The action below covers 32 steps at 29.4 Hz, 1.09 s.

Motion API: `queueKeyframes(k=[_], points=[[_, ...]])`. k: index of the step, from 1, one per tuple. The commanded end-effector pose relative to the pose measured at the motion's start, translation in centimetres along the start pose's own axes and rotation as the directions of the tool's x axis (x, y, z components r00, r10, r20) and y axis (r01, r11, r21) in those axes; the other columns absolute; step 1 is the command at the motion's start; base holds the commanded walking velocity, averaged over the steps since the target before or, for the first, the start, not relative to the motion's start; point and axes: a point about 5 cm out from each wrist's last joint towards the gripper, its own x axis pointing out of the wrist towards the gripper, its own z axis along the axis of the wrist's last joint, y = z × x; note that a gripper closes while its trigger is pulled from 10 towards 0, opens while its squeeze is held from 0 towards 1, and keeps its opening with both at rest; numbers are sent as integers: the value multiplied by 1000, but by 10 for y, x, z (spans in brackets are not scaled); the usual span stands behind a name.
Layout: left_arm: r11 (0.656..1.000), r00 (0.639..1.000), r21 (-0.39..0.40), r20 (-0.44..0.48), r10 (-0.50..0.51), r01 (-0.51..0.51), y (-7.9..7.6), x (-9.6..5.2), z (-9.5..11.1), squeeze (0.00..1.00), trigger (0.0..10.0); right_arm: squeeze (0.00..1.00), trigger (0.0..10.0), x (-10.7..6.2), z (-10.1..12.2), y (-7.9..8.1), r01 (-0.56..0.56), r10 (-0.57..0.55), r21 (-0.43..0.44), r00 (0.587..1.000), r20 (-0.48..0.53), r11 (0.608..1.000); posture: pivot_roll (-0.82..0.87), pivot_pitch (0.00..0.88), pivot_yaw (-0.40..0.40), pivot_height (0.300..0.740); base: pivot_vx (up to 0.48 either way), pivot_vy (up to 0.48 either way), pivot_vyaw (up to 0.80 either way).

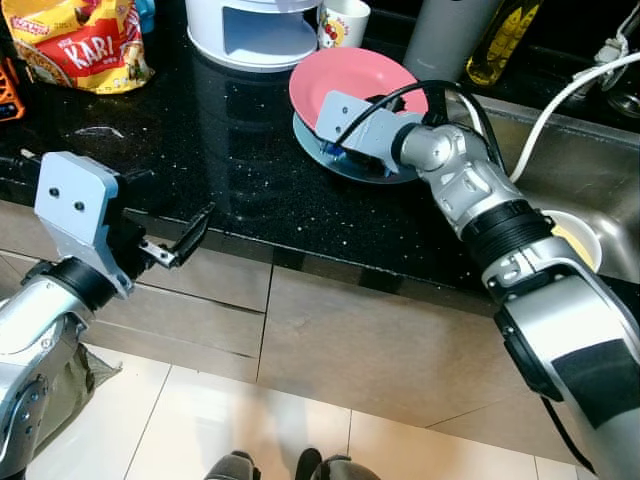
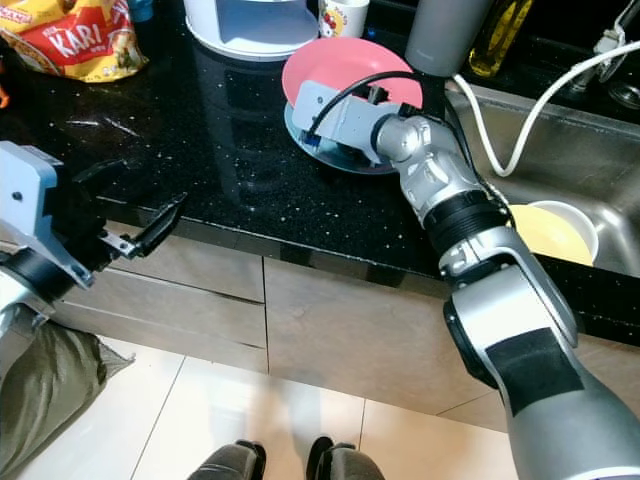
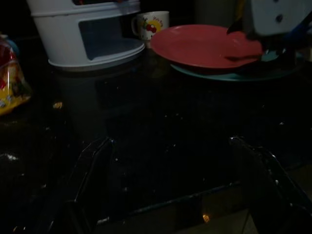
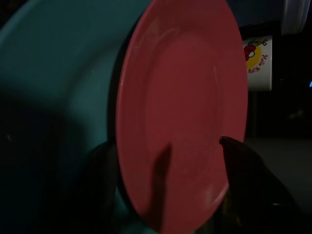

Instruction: Kitchen organization

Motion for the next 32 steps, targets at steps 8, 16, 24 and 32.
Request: queueKeyframes(k=[8, 16, 24, 32], points=[[1000, 1000, 3, 3, -12, 12, -2, 0, 1, 0, 10000, 0, 0, 0, -2, 11, -34, 33, -48, 999, -13, 998, 179, 160, -114, 740, 0, 0, 0], [1000, 1000, 9, 10, -1, 1, 0, 1, 2, 0, 10000, 0, 0, -2, 4, 8, 30, -29, -30, 998, 57, 999, 188, 152, -118, 740, 0, 0, 0], [1000, 1000, 12, 17, -3, 3, -1, 1, 4, 0, 10000, 0, 0, -14, 3, -11, 201, -237, 197, 955, 178, 960, 192, 142, -113, 740, 0, 0, 0], [1000, 999, 12, 40, -16, 16, -1, 6, 6, 0, 10000, 0, 0, -44, 2, -34, 138, -489, 678, 795, 359, 722, 182, 125, -104, 740, 0, 0, 0]])
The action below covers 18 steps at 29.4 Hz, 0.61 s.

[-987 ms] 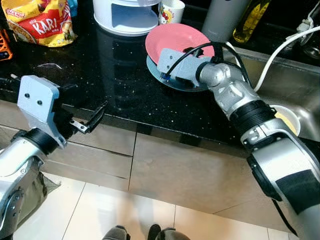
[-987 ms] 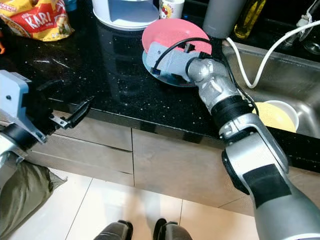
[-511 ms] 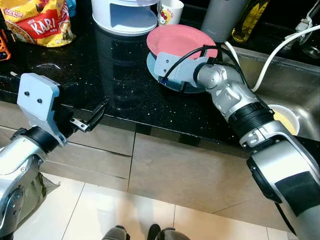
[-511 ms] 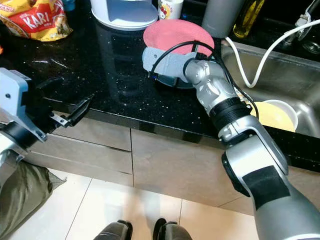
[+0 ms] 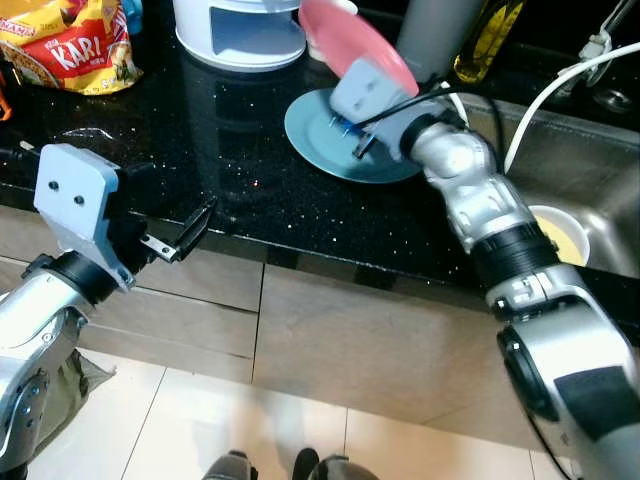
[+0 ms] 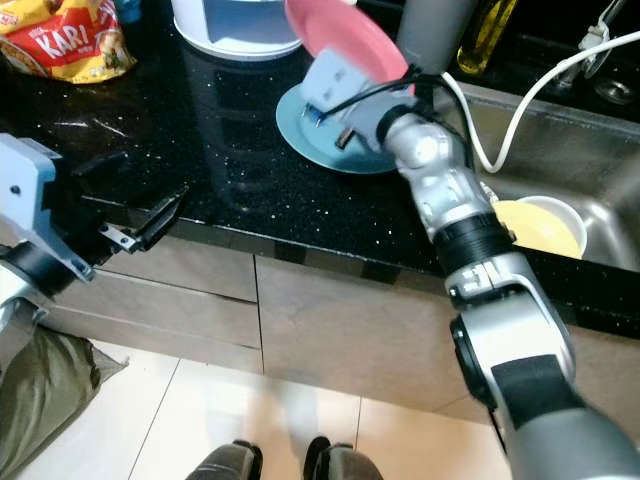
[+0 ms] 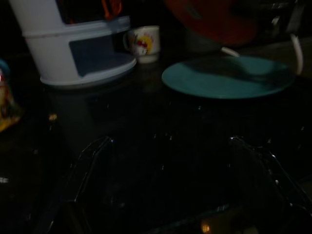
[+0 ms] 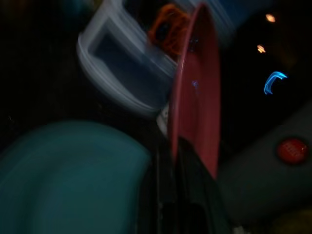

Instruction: Kitchen organization

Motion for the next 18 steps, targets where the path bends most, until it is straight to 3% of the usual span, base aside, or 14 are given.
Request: queueKeyframes(k=[1, 2, 3, 4, 6, 7, 8, 9, 11, 12, 14, 18], points=[[1000, 1000, -7, 7, -16, 16, -3, 2, -1, 0, 10000, 0, 0, -10, 11, -13, 12, -41, 219, 991, 127, 976, 177, 122, -101, 740, 0, 0, 0], [1000, 1000, -8, 13, -20, 20, -3, 4, -1, 0, 10000, 0, 0, -17, 16, -16, -23, -49, 345, 979, 199, 938, 173, 121, -99, 740, 0, 0, 0], [1000, 1000, -8, 13, -20, 20, -3, 4, -1, 0, 10000, 0, 0, -17, 16, -16, -23, -49, 345, 979, 199, 938, 173, 121, -99, 740, 0, 0, 0], [1000, 1000, -10, 18, -23, 24, -3, 5, 0, 0, 10000, 0, 0, -23, 21, -17, -62, -53, 419, 965, 257, 906, 173, 121, -99, 740, 0, 0, 0], [999, 999, -12, 29, -30, 31, -3, 8, 1, 0, 10000, 0, 5412, -38, 27, -18, -152, -76, 555, 928, 365, 818, 163, 119, -89, 740, 0, 0, 0], [999, 999, -16, 36, -33, 34, -3, 9, 1, 0, 10000, 0, 10000, -43, 28, -18, -172, -96, 598, 916, 390, 783, 160, 119, -86, 740, 0, 0, 0], [999, 998, -18, 42, -37, 38, -4, 11, 2, 0, 10000, 0, 10000, -48, 28, -18, -193, -113, 631, 905, 411, 751, 159, 118, -86, 740, 0, 0, 0], [999, 998, -18, 42, -37, 38, -4, 11, 2, 0, 10000, 0, 10000, -48, 28, -18, -193, -113, 631, 905, 411, 751, 159, 118, -86, 740, 0, 0, 0], [998, 997, -24, 53, -48, 50, -5, 14, 3, 0, 10000, 0, 10000, -57, 28, -18, -217, -150, 686, 888, 434, 695, 153, 118, -79, 740, 0, 0, -800], [998, 997, -24, 53, -48, 50, -5, 14, 3, 0, 10000, 0, 10000, -57, 28, -18, -217, -150, 686, 888, 434, 695, 153, 118, -79, 740, 0, 0, -800], [997, 996, -27, 62, -65, 67, -7, 18, 3, 0, 10000, 0, 10000, -64, 27, -18, -233, -177, 721, 878, 445, 653, 150, 117, -78, 740, 0, 0, -800], [996, 994, -29, 73, -82, 85, -10, 22, 4, 0, 10000, 0, 10000, -68, 23, -20, -233, -166, 725, 886, 433, 648, 147, 112, -79, 740, 0, 0, -800]])
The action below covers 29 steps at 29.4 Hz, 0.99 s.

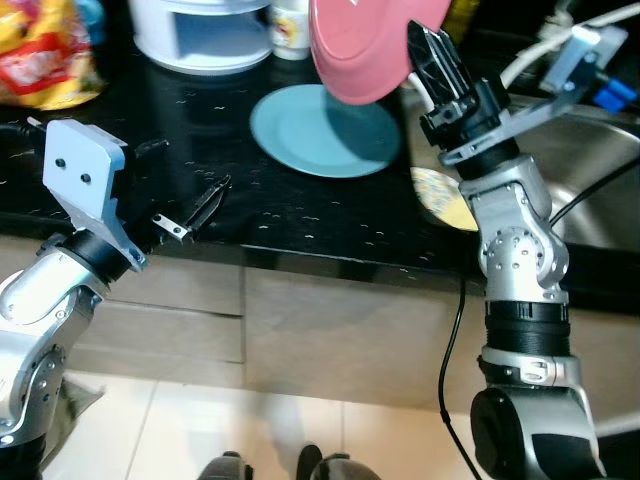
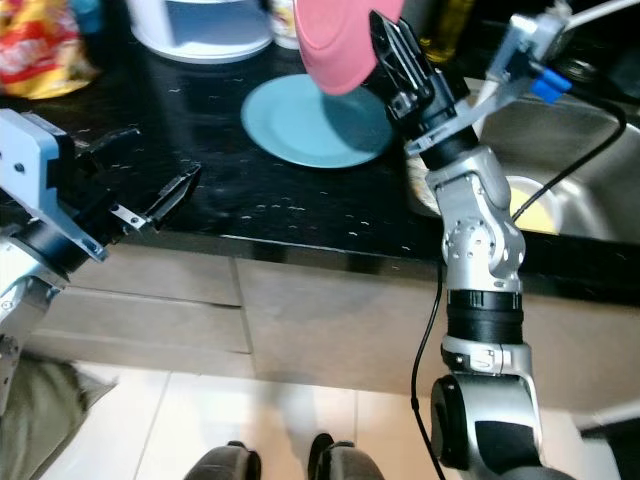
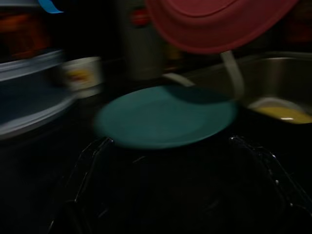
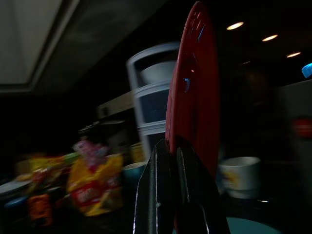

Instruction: Kitchen organization

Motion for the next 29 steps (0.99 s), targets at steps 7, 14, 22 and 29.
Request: queueKeyframes(k=[7, 14, 22, 29], points=[[999, 999, -13, 13, -33, 33, -7, 6, -3, 0, 10000, 0, 10000, -10, 15, -10, 18, -20, -69, 999, -28, 997, 141, 109, -83, 740, 0, 0, -686], [999, 999, -23, 18, -44, 45, -9, 8, -5, 0, 10000, 0, 10000, 2, 7, -19, 56, -110, -289, 978, -176, 956, 129, 111, -80, 740, 0, 0, 0], [997, 998, -37, 10, -61, 61, -14, 6, -8, 0, 10000, 0, 10000, 16, -5, -63, 94, -448, -685, 819, -359, 722, 118, 137, -87, 740, 0, 0, 0], [996, 998, -52, 2, -66, 66, -18, 1, -7, 0, 10000, 0, 10000, 19, -9, -75, -4, -546, -773, 705, -452, 634, 104, 178, -98, 740, 0, 0, 0]])
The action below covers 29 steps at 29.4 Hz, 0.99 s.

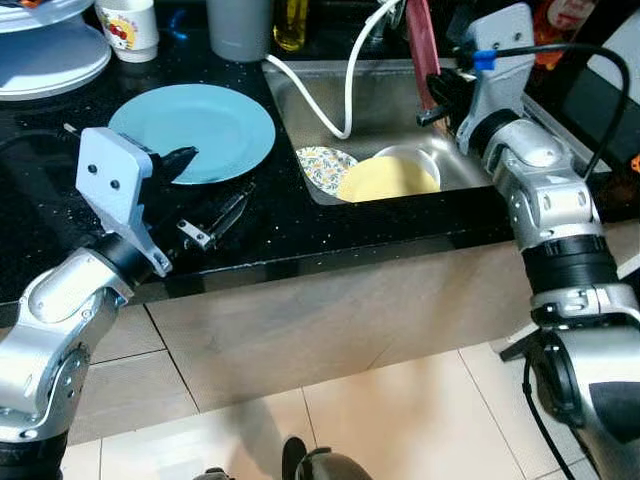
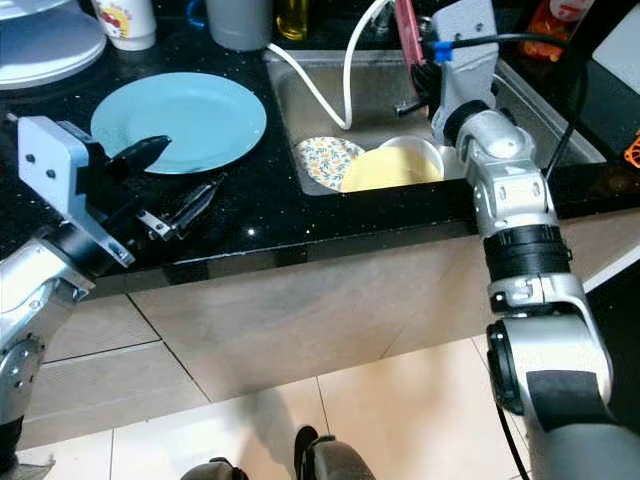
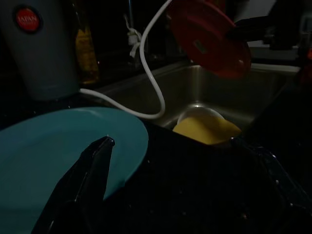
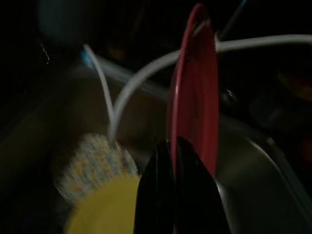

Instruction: Kitchen organization

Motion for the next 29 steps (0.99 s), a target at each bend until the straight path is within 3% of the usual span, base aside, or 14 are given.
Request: queueKeyframes(k=[1, 3, 9, 16, 19, 25, 26, 27, 28, 29], points=[[1000, 1000, -20, -4, -19, 19, -6, -1, -1, 0, 10000, 0, 10000, 2, -2, -5, -9, 5, -55, 998, -69, 998, 99, 189, -101, 740, 0, 0, 0], [999, 1000, -31, -14, -24, 23, -8, -3, -2, 0, 10000, 0, 10000, 4, -5, -11, -20, 5, -98, 988, -153, 995, 94, 202, -106, 740, 0, 0, 0], [998, 999, -51, -29, -40, 39, -14, -6, -3, 0, 10000, 0, 10000, 11, -2, -18, -83, 31, -198, 966, -255, 977, 71, 242, -114, 740, 0, 0, 0], [995, 996, -75, -53, -65, 61, -19, -8, -5, 0, 10000, 0, 10000, 18, -16, 5, -270, 122, -343, 910, -397, 900, 53, 289, -121, 740, 0, 0, 0], [995, 996, -80, -54, -70, 66, -21, -9, -4, 0, 10000, 0, 10000, 19, -16, 9, -275, 123, -345, 907, -402, 897, 53, 298, -124, 740, 0, 0, 0], [993, 995, -85, -59, -85, 79, -25, -10, -1, 0, 10000, 0, 10000, 26, -28, 34, -263, 103, -358, 907, -409, 896, 58, 314, -118, 740, 0, 0, 0], [993, 995, -83, -60, -83, 78, -24, -10, 0, 0, 10000, 59, 10000, 28, -28, 40, -252, 103, -343, 912, -398, 905, 66, 316, -117, 740, 0, 0, 0], [994, 995, -82, -61, -82, 76, -23, -11, 0, 0, 10000, 812, 10000, 29, -28, 43, -245, 100, -339, 914, -393, 908, 66, 316, -117, 740, 0, 0, 0], [994, 995, -82, -61, -82, 76, -23, -11, 0, 0, 10000, 812, 10000, 29, -28, 43, -245, 100, -339, 914, -393, 908, 66, 316, -117, 740, 0, 0, 0], [994, 995, -78, -60, -80, 75, -22, -11, 2, 0, 10000, 1000, 10000, 30, -29, 46, -242, 97, -339, 915, -392, 909, 75, 315, -116, 740, 0, 0, 0]])
